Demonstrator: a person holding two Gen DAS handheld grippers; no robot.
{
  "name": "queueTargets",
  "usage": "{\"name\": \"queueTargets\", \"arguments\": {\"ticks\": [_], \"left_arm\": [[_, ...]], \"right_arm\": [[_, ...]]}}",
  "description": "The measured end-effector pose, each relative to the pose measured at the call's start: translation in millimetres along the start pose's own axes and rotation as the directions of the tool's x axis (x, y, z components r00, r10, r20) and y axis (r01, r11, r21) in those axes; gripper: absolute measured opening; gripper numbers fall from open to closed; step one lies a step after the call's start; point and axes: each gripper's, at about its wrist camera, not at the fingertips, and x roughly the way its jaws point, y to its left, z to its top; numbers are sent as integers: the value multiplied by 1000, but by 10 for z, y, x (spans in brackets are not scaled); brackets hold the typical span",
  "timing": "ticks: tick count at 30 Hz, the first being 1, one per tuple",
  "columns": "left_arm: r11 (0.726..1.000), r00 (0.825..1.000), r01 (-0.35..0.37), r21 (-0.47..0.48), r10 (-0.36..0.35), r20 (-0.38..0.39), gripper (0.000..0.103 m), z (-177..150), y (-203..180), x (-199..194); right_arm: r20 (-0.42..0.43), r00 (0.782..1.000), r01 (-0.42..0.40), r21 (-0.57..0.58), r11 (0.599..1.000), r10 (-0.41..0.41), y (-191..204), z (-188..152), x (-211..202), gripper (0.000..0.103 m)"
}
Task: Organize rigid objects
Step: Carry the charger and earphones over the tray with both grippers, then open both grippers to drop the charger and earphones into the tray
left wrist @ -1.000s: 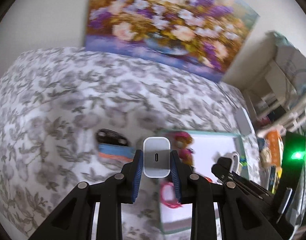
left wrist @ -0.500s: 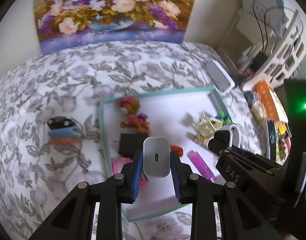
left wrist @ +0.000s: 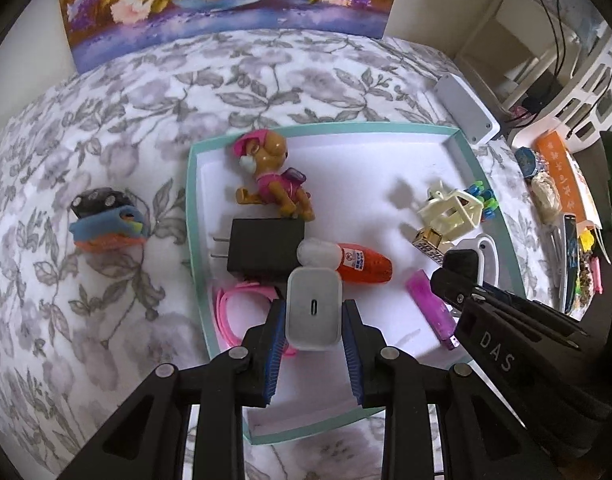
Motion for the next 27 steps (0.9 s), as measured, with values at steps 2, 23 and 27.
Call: {"name": "queueTargets", "arguments": {"ticks": [2,23,27], "left_arm": [[1000,1000,-2,-2,2,3,33,1,7,9],[997,998,-21,-73,25,52,70,60,256,-206],[992,996,-33,-122,43,76,78,94,437,-287]], "right_arm": [[-10,1000,3,3,1000,-3,-15,-1,20,15],[72,997,17,-3,1000,-17,49,43,-308,39],[86,996,31,-13,999,-30,100,32,-331,52]]}}
